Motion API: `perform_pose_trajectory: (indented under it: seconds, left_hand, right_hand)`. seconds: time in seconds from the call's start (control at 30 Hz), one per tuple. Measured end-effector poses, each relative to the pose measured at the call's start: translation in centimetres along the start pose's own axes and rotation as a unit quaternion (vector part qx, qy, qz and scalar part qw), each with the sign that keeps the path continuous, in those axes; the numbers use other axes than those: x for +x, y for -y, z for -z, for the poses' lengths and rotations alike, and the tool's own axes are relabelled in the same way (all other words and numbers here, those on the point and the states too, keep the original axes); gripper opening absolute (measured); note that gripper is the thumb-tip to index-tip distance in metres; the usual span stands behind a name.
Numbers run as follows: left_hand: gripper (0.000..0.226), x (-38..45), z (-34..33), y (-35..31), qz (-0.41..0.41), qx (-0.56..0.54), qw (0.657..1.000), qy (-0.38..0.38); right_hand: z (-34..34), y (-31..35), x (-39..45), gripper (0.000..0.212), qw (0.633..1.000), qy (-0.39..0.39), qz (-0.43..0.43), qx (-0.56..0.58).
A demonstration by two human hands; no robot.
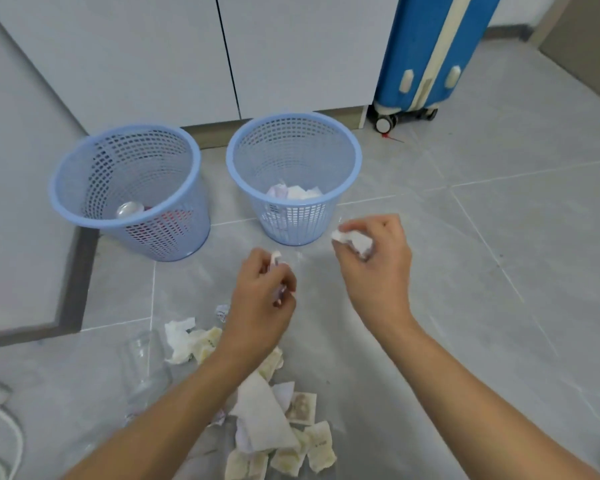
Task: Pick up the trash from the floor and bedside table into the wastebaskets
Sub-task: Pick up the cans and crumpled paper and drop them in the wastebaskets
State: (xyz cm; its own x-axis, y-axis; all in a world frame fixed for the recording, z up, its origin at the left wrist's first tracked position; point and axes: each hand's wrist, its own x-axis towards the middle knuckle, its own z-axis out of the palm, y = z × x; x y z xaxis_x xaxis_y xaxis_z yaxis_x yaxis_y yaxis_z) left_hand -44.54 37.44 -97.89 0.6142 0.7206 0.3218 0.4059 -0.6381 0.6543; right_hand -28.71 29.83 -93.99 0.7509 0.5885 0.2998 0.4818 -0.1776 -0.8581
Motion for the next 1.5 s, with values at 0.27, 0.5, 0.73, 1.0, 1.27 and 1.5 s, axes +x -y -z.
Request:
perform_pose_trajectory:
  seconds: [0.27,0.5,0.73,1.0,1.27,1.5]
  left_hand:
    - [0.024,19.1,6.0,-1.2,0.015,0.001,0.999,-0.036]
    - [0.052,20.6,4.5,-0.5,0.023,0.123,0.984,0.123]
    - [0.025,7.4,4.5,1.5,-0.010,0.052,0.999,0.001]
    - [0.064,-5.8,5.7,10.5,0.272,0.225,0.883,0.310]
    - [0.079,-9.6,4.9,14.8,0.262,0.253,0.866,0.344]
    - [0.035,-12.3,3.4,15.9,0.192,0.208,0.918,0.278]
  right_hand:
    - [-5.7,5.0,16.8,0.034,0.983,0.122,0.012,-0.135]
    - [-4.8,2.7,14.7,0.070,0.970,0.206,-0.039,-0.121]
    - [-3.8,1.9,0.2,0.032,0.996,0.059,0.041,-0.044]
    - [-4.9,-3.6,-19.5,0.072,0.833,0.479,-0.080,-0.264]
    - [-7.5,-5.4,-22.6,0.084,0.763,0.515,0.052,-0.388]
    - [-7.1,-6.7,-22.4,0.043,0.762,0.520,0.092,-0.375]
